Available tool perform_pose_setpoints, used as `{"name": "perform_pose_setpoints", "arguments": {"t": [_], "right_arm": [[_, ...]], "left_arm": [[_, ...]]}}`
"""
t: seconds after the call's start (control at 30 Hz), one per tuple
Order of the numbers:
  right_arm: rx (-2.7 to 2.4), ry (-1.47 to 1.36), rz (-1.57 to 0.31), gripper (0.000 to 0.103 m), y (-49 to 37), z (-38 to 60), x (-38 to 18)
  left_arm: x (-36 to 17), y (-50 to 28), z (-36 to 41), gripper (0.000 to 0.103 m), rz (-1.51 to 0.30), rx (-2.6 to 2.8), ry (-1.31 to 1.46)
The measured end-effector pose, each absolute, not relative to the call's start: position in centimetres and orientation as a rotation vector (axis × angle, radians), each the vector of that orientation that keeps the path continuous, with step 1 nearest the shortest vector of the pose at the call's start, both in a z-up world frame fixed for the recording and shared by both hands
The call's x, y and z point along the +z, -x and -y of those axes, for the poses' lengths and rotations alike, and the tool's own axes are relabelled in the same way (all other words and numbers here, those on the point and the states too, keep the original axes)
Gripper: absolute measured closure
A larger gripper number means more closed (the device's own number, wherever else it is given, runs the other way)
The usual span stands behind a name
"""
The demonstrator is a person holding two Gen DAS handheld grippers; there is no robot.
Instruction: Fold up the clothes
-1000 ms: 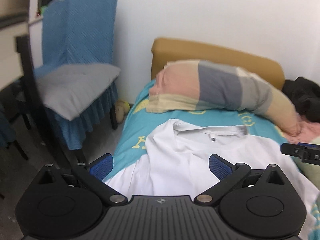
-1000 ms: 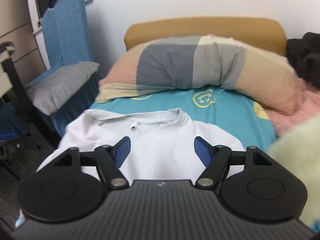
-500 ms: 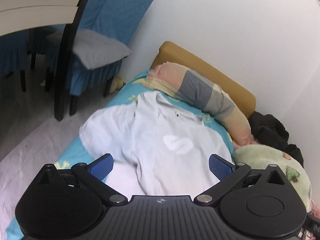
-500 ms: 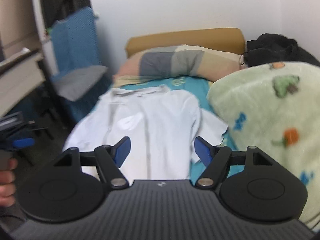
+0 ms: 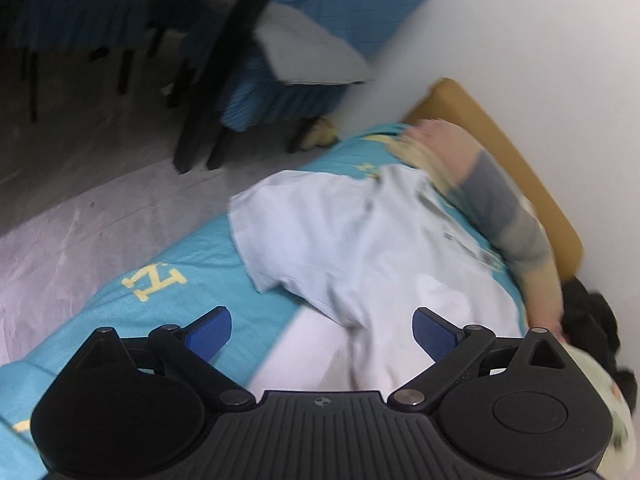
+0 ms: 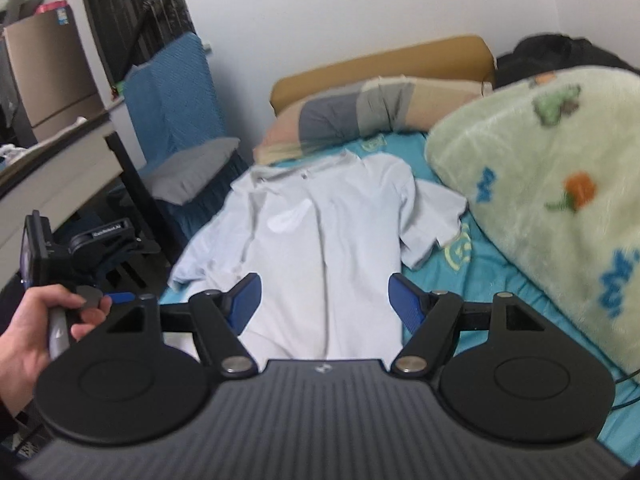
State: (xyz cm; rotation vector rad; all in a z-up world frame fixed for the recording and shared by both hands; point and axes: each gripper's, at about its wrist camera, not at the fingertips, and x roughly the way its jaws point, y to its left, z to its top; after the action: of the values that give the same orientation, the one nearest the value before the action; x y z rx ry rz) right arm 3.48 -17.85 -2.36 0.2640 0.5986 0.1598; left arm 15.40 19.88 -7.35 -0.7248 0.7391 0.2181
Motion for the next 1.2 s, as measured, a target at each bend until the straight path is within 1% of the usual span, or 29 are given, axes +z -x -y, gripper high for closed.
{"name": "perform_pose_setpoints", "arguments": {"t": [0.17,0.3,0.33,0.4,0.5,0.6,0.67,0.7,0.73,0.77,0.9,1.03,1.13,1.17,1.2], "right_arm": [[0.134,-0.273,-0.691,0.031,-5.4,18.4,-5.5],[0.131,-0.315,-0.729,0.031,-7.0,18.5,-7.2],[0.126,-0.295,-0.727,0.031,-7.5,18.1,-7.5],[0.118,-0.232,-0.718,0.031,-8.3,17.3,-8.0],[0.108,-0.163,-0.710,0.031,-9.2,16.4,-8.9],[0.113,-0.154,-0.723,0.031,-9.9,16.0,-9.4],[0.117,-0.146,-0.722,0.031,-9.9,15.6,-9.2],[0.121,-0.133,-0.715,0.031,-9.7,15.3,-9.1],[0.131,-0.109,-0.702,0.031,-9.5,14.9,-8.9],[0.141,-0.083,-0.687,0.031,-9.4,14.5,-8.7],[0.166,-0.034,-0.627,0.031,-9.2,13.7,-8.1],[0.156,-0.062,-0.629,0.031,-9.6,14.1,-8.2],[0.141,-0.108,-0.645,0.031,-10.0,14.7,-8.4],[0.135,-0.118,-0.646,0.031,-10.0,14.9,-8.4],[0.129,-0.128,-0.646,0.031,-10.1,15.1,-8.4]], "left_arm": [[-11.3,-18.6,-21.4,0.011,-0.732,0.241,0.830],[-13.0,-21.1,-21.5,0.012,-0.680,0.252,0.774],[-13.3,-21.7,-21.4,0.012,-0.657,0.257,0.743],[-13.7,-22.8,-21.3,0.016,-0.620,0.269,0.699],[-14.3,-24.6,-21.7,0.031,-0.593,0.301,0.657],[-14.4,-27.4,-22.1,0.042,-0.613,0.289,0.594],[-14.3,-29.3,-22.2,0.066,-0.637,0.264,0.541],[-14.2,-30.3,-22.1,0.072,-0.652,0.262,0.507],[-13.9,-31.2,-22.0,0.099,-0.666,0.245,0.468],[-13.5,-32.1,-21.9,0.102,-0.682,0.217,0.434],[-10.1,-35.6,-21.3,0.102,-0.667,0.213,0.223],[-5.7,-38.2,-22.9,0.102,-0.543,0.438,0.098],[-4.6,-39.2,-23.8,0.101,-0.527,0.526,0.043],[-4.8,-38.5,-23.8,0.100,-0.555,0.503,0.068],[-5.0,-37.8,-23.8,0.094,-0.583,0.480,0.093]]}}
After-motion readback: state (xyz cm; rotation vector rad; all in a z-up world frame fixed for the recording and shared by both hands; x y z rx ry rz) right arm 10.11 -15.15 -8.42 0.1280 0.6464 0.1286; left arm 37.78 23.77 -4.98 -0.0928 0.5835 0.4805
